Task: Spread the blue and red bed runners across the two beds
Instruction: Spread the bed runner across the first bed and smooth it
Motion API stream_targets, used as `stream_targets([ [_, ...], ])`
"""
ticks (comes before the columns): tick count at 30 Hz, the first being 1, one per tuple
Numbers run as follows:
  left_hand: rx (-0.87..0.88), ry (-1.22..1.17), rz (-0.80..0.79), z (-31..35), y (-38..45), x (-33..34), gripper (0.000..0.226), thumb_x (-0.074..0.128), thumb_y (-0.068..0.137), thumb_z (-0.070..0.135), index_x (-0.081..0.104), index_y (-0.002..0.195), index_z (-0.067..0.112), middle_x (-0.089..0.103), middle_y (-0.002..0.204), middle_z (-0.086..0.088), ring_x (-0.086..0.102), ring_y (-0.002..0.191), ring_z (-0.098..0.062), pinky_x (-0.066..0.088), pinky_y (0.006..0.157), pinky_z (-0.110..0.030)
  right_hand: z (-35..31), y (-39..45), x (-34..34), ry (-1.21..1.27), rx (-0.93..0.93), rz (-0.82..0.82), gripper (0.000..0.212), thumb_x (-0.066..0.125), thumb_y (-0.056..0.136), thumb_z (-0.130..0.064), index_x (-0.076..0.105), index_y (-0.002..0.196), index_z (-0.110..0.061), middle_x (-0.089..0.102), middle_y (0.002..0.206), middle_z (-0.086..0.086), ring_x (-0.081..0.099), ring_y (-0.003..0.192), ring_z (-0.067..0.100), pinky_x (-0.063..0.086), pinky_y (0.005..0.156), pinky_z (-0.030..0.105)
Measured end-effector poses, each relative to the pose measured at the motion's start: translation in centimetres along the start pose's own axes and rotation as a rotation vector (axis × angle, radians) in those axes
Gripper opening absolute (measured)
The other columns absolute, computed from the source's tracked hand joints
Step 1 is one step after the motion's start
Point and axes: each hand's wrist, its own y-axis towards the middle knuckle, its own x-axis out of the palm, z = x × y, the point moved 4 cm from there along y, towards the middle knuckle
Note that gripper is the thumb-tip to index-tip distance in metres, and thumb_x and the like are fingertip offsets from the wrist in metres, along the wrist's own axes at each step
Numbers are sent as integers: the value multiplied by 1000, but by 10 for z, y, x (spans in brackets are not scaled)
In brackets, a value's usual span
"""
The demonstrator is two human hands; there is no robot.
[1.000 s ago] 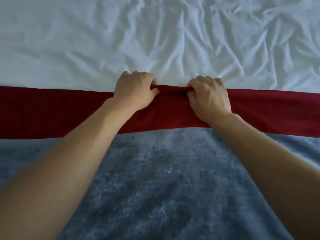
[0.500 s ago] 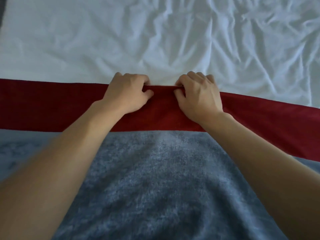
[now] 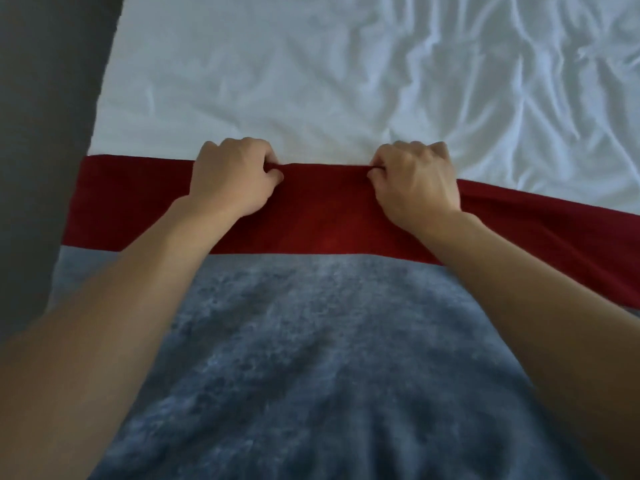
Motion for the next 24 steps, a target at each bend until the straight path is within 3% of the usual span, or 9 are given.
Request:
stream_targets([
  [3,58,-49,-37,-15,17,-2,20,66,89,42,69,100,25,70,103,-3,62,98,-28,39,89,-37,-12,10,3,-2,92,-16,19,52,91,-20,69,98,-14,69,98,5,60,92,28,34,96,41],
  [7,171,-69,-49,-35,16,-7,24,65,88,41,67,106,25,70,105,-1,62,100,-26,36,92,-37,-80,19,10,63,1,2,18,57,90,-27,68,99,-15,69,96,3,61,91,27,37,97,42],
  [10,119,-65,-70,-84,14,-14,26,67,88,44,68,106,25,70,106,-1,62,100,-26,37,90,-36,-124,34,22,49,-82,-11,18,53,91,-20,69,96,-14,70,94,3,60,90,27,36,95,40],
  [14,26,-158,-131,-128,36,-26,27,70,86,45,72,107,28,69,114,-1,61,105,-27,39,95,-37,-128,60,27,36,42,-50,21,51,91,-19,71,98,-16,70,99,4,60,94,27,33,95,40],
  [16,56,-197,-136,-130,44,-28,25,69,86,45,71,105,30,68,109,3,59,100,-24,35,93,-33,-132,63,27,43,69,-29,19,52,91,-19,70,99,-16,69,101,3,60,94,27,33,96,40],
  [20,97,-171,-156,-147,35,-18,23,65,87,49,68,101,30,62,92,6,47,82,-17,27,88,-34,-161,63,31,70,-51,-23,18,54,90,-22,70,98,-15,70,98,2,60,92,26,32,96,38],
  [24,7,-154,-129,-166,38,-26,31,67,87,48,71,109,26,66,105,-3,54,97,-29,30,94,-40,-168,77,36,-9,9,-59,22,51,90,-21,71,97,-14,70,96,5,60,91,28,33,96,39],
])
